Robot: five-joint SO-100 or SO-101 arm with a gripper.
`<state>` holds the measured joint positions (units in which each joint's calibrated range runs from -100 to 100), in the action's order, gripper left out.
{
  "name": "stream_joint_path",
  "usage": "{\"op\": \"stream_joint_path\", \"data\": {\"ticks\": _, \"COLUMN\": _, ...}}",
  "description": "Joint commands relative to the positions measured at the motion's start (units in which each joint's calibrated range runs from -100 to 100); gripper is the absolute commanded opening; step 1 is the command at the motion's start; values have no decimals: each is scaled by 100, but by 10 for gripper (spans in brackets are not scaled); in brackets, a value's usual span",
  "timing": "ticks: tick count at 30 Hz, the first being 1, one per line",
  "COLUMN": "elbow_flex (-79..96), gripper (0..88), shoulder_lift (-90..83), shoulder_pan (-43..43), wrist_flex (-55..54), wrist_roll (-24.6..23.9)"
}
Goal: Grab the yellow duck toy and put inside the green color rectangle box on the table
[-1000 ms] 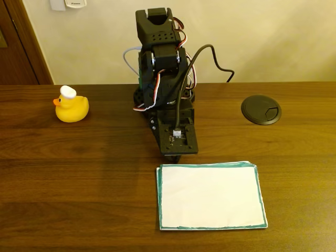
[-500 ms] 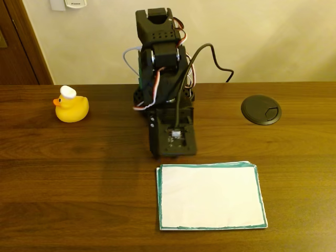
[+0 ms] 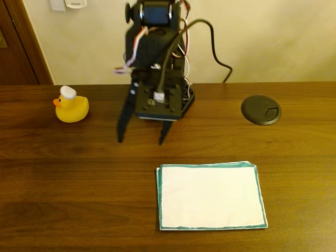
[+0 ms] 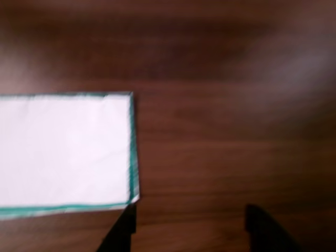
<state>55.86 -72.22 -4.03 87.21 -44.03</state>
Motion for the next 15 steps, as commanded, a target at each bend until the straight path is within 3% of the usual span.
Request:
{"op": "stream_joint_path", "data": {"ticks": 1, "elbow_flex": -1331, "gripper": 327, "shoulder_lift": 1046, "shoulder_pan": -490, "wrist_flex": -366, "wrist_roll": 259}}
{"op": "stream_joint_path", "data": {"ticks": 10, "elbow_flex": -1185, "gripper": 359, "shoulder_lift": 565, "shoulder_pan": -1762, "wrist_flex": -1704, "wrist_roll": 606}}
{"op": "stream_joint_path", "data": {"ticks": 15, "elbow_flex": -1039, "gripper": 359, "shoulder_lift": 1360, "shoulder_pan": -1954, "wrist_flex": -1210, "wrist_roll": 625}}
